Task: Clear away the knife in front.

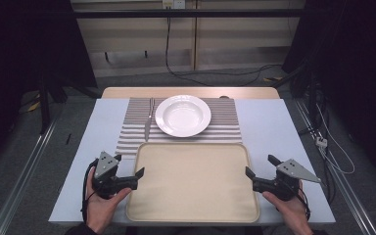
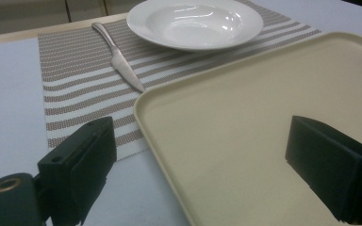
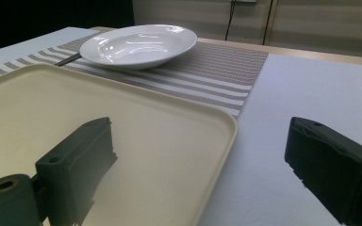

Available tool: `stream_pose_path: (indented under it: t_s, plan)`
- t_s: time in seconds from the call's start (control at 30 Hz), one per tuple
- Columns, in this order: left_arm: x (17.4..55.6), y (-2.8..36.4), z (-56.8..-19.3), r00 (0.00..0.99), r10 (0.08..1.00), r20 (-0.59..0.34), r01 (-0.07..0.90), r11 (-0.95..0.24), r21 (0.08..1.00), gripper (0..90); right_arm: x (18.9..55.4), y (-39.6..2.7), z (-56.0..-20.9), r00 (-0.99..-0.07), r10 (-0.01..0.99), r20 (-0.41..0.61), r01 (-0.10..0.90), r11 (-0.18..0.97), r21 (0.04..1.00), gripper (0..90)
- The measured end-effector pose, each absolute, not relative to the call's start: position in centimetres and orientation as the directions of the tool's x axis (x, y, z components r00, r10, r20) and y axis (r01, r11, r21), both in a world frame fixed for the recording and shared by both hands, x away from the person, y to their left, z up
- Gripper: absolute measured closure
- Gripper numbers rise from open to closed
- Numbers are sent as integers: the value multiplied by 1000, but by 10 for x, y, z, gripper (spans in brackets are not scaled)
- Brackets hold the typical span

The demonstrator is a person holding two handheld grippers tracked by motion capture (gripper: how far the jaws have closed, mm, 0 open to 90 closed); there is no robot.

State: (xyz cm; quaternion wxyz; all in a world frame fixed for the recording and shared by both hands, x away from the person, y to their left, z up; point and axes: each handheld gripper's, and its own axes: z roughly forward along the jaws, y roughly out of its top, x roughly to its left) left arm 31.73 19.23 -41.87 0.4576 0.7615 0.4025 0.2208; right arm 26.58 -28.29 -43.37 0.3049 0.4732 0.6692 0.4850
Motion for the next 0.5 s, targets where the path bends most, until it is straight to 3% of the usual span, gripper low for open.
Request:
stream_pose_path:
  t_s: [0.5]
  plan:
    - [333,189,-412,593,804,-44,445,-282,850,114,268,-281,-434,-376,925,53,349,88,933,78]
